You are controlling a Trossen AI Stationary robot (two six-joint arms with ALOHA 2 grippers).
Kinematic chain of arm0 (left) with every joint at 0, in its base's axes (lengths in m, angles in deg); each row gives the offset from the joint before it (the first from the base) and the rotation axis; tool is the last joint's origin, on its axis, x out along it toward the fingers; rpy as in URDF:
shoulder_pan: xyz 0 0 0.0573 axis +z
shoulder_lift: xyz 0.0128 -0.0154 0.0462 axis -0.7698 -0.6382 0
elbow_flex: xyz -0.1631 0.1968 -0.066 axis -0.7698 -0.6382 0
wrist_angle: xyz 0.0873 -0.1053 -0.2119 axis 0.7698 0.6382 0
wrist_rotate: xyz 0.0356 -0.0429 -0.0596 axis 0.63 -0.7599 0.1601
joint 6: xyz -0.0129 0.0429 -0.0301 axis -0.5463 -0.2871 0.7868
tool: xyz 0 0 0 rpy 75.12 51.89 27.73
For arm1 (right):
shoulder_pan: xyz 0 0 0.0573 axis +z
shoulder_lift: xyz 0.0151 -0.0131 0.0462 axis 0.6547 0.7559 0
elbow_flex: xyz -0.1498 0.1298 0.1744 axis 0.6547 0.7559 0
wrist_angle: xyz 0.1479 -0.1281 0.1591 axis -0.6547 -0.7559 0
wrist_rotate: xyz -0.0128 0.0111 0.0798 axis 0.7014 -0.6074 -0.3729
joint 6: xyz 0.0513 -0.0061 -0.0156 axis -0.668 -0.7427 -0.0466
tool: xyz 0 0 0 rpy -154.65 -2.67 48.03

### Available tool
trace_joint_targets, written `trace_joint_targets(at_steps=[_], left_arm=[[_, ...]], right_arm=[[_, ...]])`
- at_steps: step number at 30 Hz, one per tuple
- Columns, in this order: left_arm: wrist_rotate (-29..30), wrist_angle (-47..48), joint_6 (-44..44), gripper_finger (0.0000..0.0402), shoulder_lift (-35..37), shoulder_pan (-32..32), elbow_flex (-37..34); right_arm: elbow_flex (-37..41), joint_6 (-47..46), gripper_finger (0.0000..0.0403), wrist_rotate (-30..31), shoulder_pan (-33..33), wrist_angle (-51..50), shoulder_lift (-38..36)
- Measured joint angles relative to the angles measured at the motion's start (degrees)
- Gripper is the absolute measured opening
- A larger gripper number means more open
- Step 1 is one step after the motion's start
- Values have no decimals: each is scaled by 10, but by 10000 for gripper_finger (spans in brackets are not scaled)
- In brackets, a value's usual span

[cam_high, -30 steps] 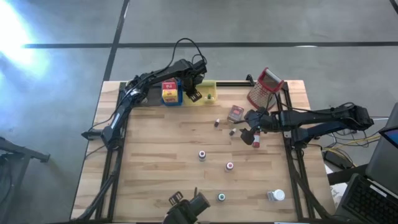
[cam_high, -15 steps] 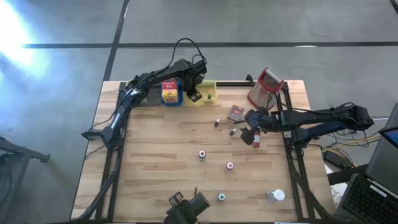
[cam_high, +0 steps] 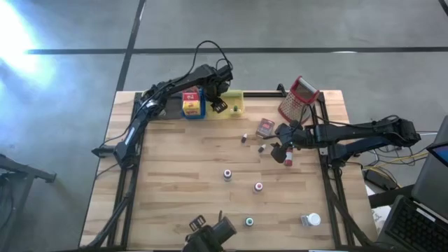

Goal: Pick & Place Kitchen Items
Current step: Put the small violet food coloring bottle into the yellow bin

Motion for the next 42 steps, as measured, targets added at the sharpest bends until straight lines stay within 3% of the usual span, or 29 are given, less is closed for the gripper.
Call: trace_joint_targets(at_steps=[9, 16, 27, 32, 42], left_arm=[[-4, 45, 16, 197, 0, -11, 86], [-7, 58, 25, 197, 2, -52, 147], [10, 8, 101, 197, 40, -148, 117], [19, -35, 195, 198, 40, -192, 97], [10, -113, 306, 198, 40, -236, 2]], right_arm=[[0, 0, 219, 0, 0, 0, 0], [0, 0, 237, 0, 0, 0, 0], [0, 0, 277, 0, 0, 0, 0], [0, 0, 296, 0, 0, 0, 0], [0, 0, 334, 0, 0, 0, 0]])
